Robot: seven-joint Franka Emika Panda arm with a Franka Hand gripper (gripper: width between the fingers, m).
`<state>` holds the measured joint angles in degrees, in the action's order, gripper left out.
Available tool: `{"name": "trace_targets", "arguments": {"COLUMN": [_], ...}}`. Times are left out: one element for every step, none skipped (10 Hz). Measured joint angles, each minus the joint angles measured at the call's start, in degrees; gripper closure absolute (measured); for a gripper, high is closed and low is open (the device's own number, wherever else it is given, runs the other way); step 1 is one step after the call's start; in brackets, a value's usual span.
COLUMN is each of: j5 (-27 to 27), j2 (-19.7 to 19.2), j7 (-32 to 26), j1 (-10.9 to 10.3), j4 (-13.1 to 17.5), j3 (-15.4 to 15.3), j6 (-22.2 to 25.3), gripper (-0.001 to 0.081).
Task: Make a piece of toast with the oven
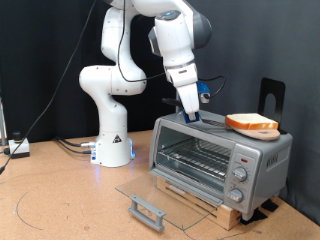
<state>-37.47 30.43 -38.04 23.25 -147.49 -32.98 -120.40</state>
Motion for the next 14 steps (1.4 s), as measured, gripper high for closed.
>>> {"name": "trace_targets", "arguments": {"j5": [0.0, 0.0, 0.05, 0.17, 0.58, 0.85, 0.86, 0.72, 0.52, 0.09, -0.35, -0.81, -1.38, -1.98], "j2": [0.04, 0.06, 0.14, 0.33, 0.69, 1.16, 1.65, 2.1, 2.42, 2.5, 2.48, 2.41, 2.36, 2.32], "j7": [-0.15, -0.16, -0.16, -0.16, -0.14, -0.14, -0.14, -0.09, -0.06, -0.05, 0.31, 0.87, 1.43, 1.93], "j1": [0.0, 0.0, 0.0, 0.0, 0.01, 0.03, 0.04, 0.04, 0.03, -0.01, -0.06, -0.17, -0.31, -0.48], "j4": [0.1, 0.16, 0.17, 0.28, 0.46, 0.46, 0.44, 0.43, 0.48, 0.54, 0.57, 0.57, 0.57, 0.57], "j3": [0.04, 0.04, 0.04, 0.06, 0.09, 0.17, 0.29, 0.34, 0.33, 0.22, -0.3, -1.25, -2.44, -3.61], "j6": [0.07, 0.14, 0.18, 0.72, 1.78, 2.56, 2.83, 2.81, 2.78, 2.7, 2.49, 2.3, 2.15, 1.93], "gripper": [0.0411, 0.0411, 0.0411, 0.0411, 0.0411, 0.0411, 0.0411, 0.0411, 0.0411, 0.0411, 0.0411, 0.0411, 0.0411, 0.0411]}}
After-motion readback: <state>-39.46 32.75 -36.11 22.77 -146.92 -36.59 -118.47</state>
